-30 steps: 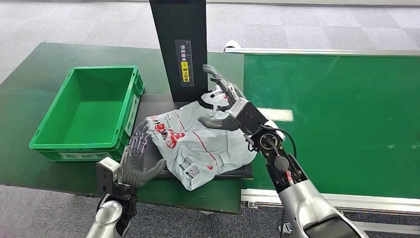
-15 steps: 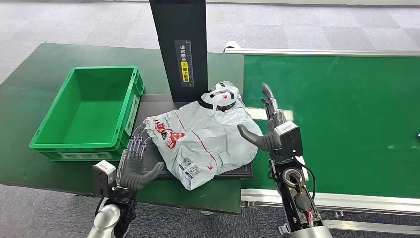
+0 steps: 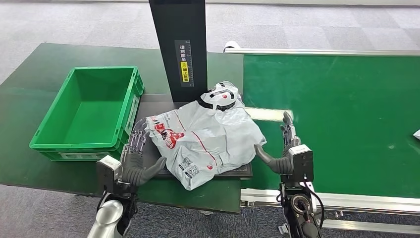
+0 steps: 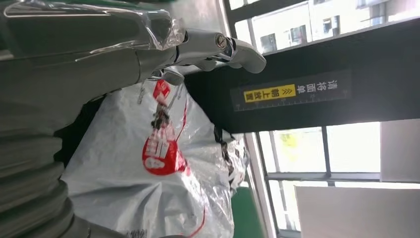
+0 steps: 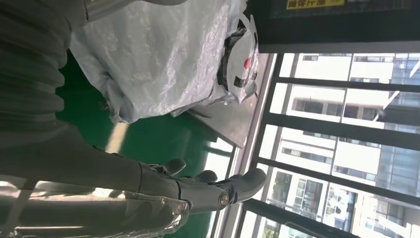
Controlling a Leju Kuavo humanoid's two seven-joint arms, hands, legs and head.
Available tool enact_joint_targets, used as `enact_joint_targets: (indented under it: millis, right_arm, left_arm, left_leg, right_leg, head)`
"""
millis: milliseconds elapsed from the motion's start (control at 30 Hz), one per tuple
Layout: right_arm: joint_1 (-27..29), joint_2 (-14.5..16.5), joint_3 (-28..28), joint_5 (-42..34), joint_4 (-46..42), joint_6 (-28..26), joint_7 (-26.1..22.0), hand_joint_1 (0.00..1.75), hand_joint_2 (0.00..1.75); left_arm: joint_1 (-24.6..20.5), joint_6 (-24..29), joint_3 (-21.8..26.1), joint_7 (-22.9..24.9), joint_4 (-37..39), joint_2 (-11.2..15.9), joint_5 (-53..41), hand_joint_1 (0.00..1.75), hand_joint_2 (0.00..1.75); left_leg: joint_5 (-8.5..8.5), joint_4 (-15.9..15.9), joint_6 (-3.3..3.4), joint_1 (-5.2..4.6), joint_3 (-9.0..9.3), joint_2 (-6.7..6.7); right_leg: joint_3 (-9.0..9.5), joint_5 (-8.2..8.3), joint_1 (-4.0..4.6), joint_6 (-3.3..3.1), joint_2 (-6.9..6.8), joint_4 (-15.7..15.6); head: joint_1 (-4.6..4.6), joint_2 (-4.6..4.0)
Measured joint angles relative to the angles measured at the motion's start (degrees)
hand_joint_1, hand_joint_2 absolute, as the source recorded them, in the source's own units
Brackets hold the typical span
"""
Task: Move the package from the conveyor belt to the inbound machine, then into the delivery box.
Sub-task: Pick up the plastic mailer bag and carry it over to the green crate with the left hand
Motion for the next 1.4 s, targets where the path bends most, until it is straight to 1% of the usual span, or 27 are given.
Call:
enact_joint_targets:
  millis: [100, 233, 333, 433, 533, 667, 767, 833, 900, 967, 1167, 1267, 1400]
  right_arm:
    - [0.63, 0.7, -0.43, 0.31, -0.26, 0.76, -0.16, 0.0, 1.75]
    - [1.03, 1.67, -1.27, 0.41, -0.96, 1.07, -0.45, 0.0, 1.75]
    - [1.04, 2.13, -1.83, 0.58, -1.13, 1.33, -0.45, 0.0, 1.75]
    - [1.04, 2.39, -2.29, 0.55, -1.19, 1.44, -0.53, 0.0, 1.75]
    - [1.0, 2.66, -2.85, -0.24, -1.44, 1.48, -1.26, 0.0, 1.75]
    - [0.97, 2.98, -3.58, -1.08, -2.03, 1.49, -1.95, 0.0, 1.75]
    - [0.97, 3.26, -3.85, -1.17, -2.47, 1.49, -2.07, 0.0, 1.75]
    - [0.98, 3.45, -4.04, -1.16, -2.7, 1.5, -2.09, 0.0, 1.75]
    - [1.0, 3.58, -4.22, -1.13, -2.85, 1.52, -2.08, 0.0, 1.75]
    - [1.0, 3.67, -4.45, -0.93, -3.01, 1.66, -2.04, 0.0, 1.75]
    - [0.96, 4.24, -5.19, 0.17, -3.16, 2.55, -1.39, 0.0, 1.75]
    - [0.95, 4.54, -5.4, 0.5, -3.16, 2.66, -1.17, 0.0, 1.75]
    - [0.94, 4.64, -5.54, 0.65, -3.16, 2.67, -1.02, 0.0, 1.75]
  left_arm:
    - [-2.99, 3.85, -0.76, 0.69, 0.83, -0.01, -6.65, 0.0, 1.75]
    - [-8.28, 9.86, -3.36, 2.18, 3.87, -0.14, -17.23, 0.0, 1.75]
    - [-11.37, 12.06, -5.39, 2.72, 6.01, -0.38, -20.98, 0.0, 1.75]
    - [-13.21, 13.76, -6.79, 3.43, 7.58, -0.48, -23.51, 0.0, 1.75]
    - [-15.68, 16.48, -8.61, 6.07, 9.74, -0.75, -28.17, 0.0, 1.75]
    - [-19.58, 18.47, -11.82, 11.39, 14.24, -2.05, -34.76, 0.0, 1.75]
    - [-21.72, 16.99, -14.9, 15.99, 18.53, -3.18, -38.93, 0.0, 1.75]
    - [-22.57, 16.35, -16.42, 17.34, 20.97, -3.77, -39.96, 0.0, 1.75]
    - [-23.14, 16.16, -17.28, 17.68, 22.71, -4.14, -40.25, 0.0, 1.75]
    - [-23.72, 14.68, -17.94, 18.27, 24.32, -4.39, -40.68, 0.0, 1.75]
    - [-25.02, 3.96, -19.79, 19.07, 30.7, -5.92, -41.34, 0.0, 1.75]
    - [-25.35, 0.19, -20.97, 19.02, 33.08, -6.63, -41.7, 0.0, 1.75]
    - [-25.79, -1.2, -22.2, 19.02, 34.92, -7.13, -42.03, 0.0, 1.75]
  left_leg:
    - [0.02, 0.01, 0.0, 0.0, 0.01, -0.02]
    - [0.03, 0.01, 0.0, -0.01, 0.01, 0.0]
    - [0.02, 0.02, 0.0, -0.02, 0.01, 0.01]
    - [0.02, 0.02, 0.0, -0.02, 0.0, 0.0]
    - [0.02, 0.02, 0.0, -0.02, -0.02, -0.01]
    - [0.02, 0.02, 0.01, -0.02, 0.0, 0.01]
    - [0.02, 0.03, 0.01, -0.03, 0.0, 0.01]
    - [0.02, 0.03, 0.01, -0.03, 0.0, 0.03]
    - [0.02, 0.03, 0.01, -0.03, 0.0, 0.02]
    - [0.02, 0.03, 0.0, -0.03, -0.01, 0.01]
    - [0.02, 0.02, 0.0, -0.03, -0.01, 0.02]
    - [0.02, 0.02, 0.01, -0.03, -0.01, 0.01]
    - [0.02, 0.02, 0.01, -0.03, -0.01, 0.01]
  right_leg:
    - [0.02, 0.01, 0.0, 0.0, -0.01, 0.0]
    - [0.04, 0.02, -0.01, 0.0, -0.01, 0.0]
    - [0.04, 0.03, -0.02, 0.01, 0.0, 0.01]
    - [0.0, 0.03, -0.02, 0.01, 0.0, 0.0]
    - [-0.01, 0.03, -0.02, 0.01, 0.0, 0.0]
    - [0.01, 0.03, -0.02, 0.01, 0.0, 0.0]
    - [0.03, 0.03, -0.03, 0.01, 0.0, 0.0]
    - [0.02, 0.04, -0.03, 0.01, 0.02, 0.0]
    - [0.0, 0.04, -0.03, 0.01, 0.02, 0.0]
    - [-0.01, 0.04, -0.03, 0.01, 0.01, 0.0]
    - [0.01, 0.03, -0.02, 0.01, 0.01, 0.0]
    - [0.02, 0.03, -0.03, 0.01, 0.01, 0.0]
    - [0.02, 0.03, -0.03, 0.01, 0.01, 0.0]
  head:
    - [0.0, 0.0]
    - [0.01, 0.0]
    - [0.01, 0.0]
    - [0.0, 0.0]
    - [0.0, 0.0]
    - [0.0, -0.01]
    - [0.01, 0.0]
    - [0.0, 0.0]
    - [-0.01, 0.0]
    - [-0.01, 0.0]
    - [0.0, 0.0]
    - [0.0, 0.0]
    - [-0.01, 0.0]
